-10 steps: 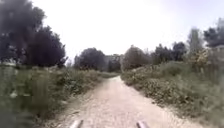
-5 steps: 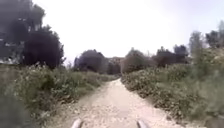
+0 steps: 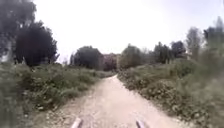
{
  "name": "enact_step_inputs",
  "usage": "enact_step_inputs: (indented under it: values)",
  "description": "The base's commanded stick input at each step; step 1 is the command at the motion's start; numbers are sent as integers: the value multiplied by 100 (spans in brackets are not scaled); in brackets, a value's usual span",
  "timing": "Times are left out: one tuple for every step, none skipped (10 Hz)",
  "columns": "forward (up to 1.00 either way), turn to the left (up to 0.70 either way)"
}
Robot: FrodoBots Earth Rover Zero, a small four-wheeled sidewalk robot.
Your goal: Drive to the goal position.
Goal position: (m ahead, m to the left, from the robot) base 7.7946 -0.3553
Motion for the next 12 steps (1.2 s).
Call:
enact_step_inputs:
  values:
    - [85, -14]
    - [85, -34]
    - [85, -11]
    - [85, 0]
    - [85, 0]
    - [85, -18]
    - [85, -34]
    - [85, -16]
    - [85, 0]
    - [85, 0]
    - [85, 0]
    - [85, 0]
